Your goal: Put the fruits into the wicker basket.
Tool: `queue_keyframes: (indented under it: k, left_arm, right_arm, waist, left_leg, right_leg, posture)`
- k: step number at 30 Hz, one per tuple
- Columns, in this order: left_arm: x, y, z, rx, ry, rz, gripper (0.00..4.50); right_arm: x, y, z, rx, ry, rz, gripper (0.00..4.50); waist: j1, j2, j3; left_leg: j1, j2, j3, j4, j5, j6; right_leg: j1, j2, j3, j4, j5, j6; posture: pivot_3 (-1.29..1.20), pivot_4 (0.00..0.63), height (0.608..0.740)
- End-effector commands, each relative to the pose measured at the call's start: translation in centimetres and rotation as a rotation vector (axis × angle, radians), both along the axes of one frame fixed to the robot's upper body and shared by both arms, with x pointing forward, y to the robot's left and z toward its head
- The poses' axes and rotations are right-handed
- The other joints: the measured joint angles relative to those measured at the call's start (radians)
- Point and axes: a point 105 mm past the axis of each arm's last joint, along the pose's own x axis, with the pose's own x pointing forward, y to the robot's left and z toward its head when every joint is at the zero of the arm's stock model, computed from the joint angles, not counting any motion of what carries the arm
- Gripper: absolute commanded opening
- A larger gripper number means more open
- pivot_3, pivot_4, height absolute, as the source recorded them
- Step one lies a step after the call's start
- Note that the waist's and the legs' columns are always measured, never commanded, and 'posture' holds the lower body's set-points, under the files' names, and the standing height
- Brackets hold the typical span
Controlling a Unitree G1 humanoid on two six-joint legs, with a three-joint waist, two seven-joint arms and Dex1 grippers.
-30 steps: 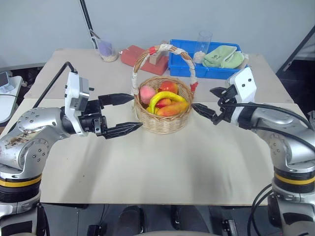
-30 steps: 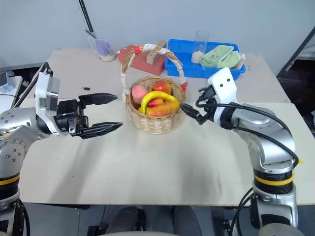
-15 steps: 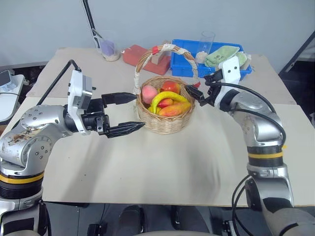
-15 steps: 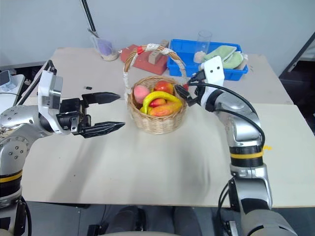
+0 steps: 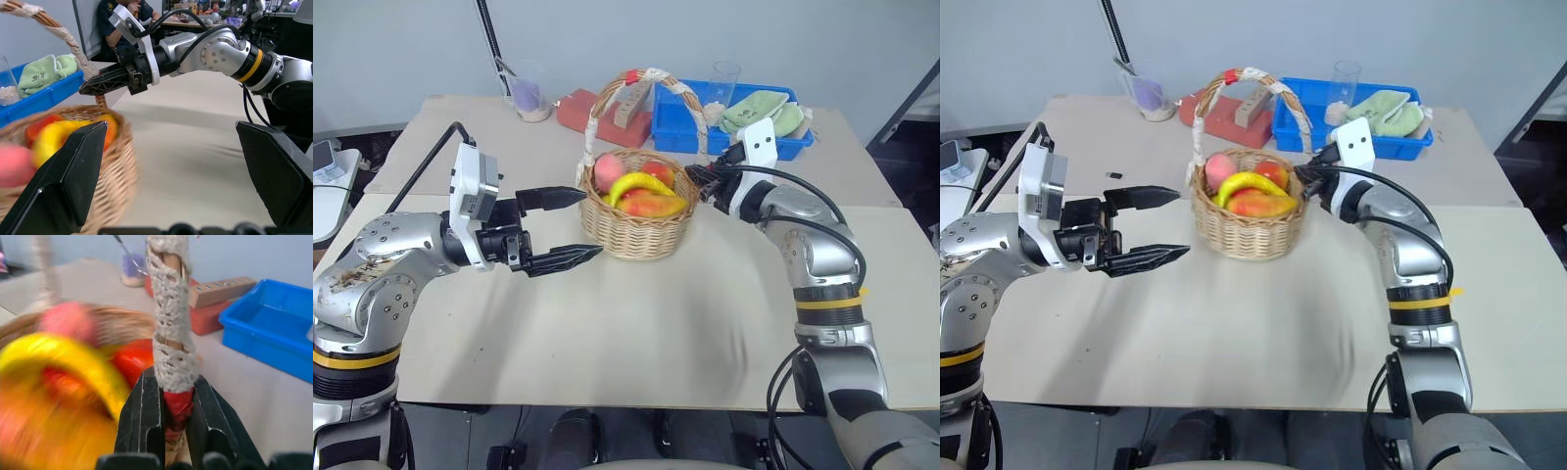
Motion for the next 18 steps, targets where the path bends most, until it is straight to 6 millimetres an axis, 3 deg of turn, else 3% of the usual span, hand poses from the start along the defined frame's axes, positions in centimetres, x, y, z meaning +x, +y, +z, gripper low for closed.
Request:
queue_keyframes:
  k: [1, 5, 11, 16, 18]
  left_arm:
    - [-0.2, -0.2, 1.0, -0.007, -0.042, -0.012, 4.50]
    - [-0.1, -0.6, 1.3, -0.025, -0.044, -0.034, 4.50]
    - [-0.2, -2.0, 1.8, -0.061, -0.046, -0.101, 4.50]
    - [0.1, -2.6, 1.7, -0.070, -0.044, -0.129, 4.50]
    - [0.2, -2.7, 1.7, -0.071, -0.044, -0.135, 4.50]
  right_arm:
    - [-1.0, -1.8, 3.2, 0.010, -0.114, -0.082, 0.19]
    - [-2.4, -5.1, 4.2, -0.028, -0.155, -0.226, 0.19]
    - [-6.6, -11.0, 5.3, -0.025, -0.179, -0.390, 0.19]
    - [-9.3, -16.9, 3.7, -0.032, -0.133, -0.552, 0.18]
    - [-9.7, -18.1, 2.9, -0.023, -0.112, -0.582, 0.18]
  waist:
    - [0.000, 0.000, 0.000]
    - [0.017, 0.000, 0.000]
    - [0.027, 0.001, 0.000]
    - [0.022, 0.001, 0.000]
    - [0.019, 0.001, 0.000]
  left_leg:
    - [0.000, 0.000, 0.000, 0.000, 0.000, 0.000]
    - [-0.005, 0.000, 0.000, 0.001, 0.000, 0.000]
    - [-0.010, -0.002, -0.002, 0.001, 0.000, -0.001]
    - [-0.010, -0.003, -0.002, 0.001, 0.000, 0.000]
    - [-0.009, -0.003, -0.003, 0.001, 0.000, 0.000]
  right_leg:
    - [0.000, 0.000, 0.000, 0.000, 0.000, 0.000]
    - [-0.001, -0.002, -0.005, -0.001, 0.000, 0.000]
    - [-0.004, -0.003, -0.008, -0.002, 0.000, 0.000]
    - [-0.003, -0.002, -0.007, -0.003, 0.000, 0.000]
    - [-0.001, -0.001, -0.007, -0.002, 0.000, 0.000]
  posture:
    - [0.00, 0.150, 0.726]
    - [0.00, 0.150, 0.726]
    - [0.00, 0.150, 0.726]
    - [0.00, 0.150, 0.726]
    - [0.00, 0.150, 0.726]
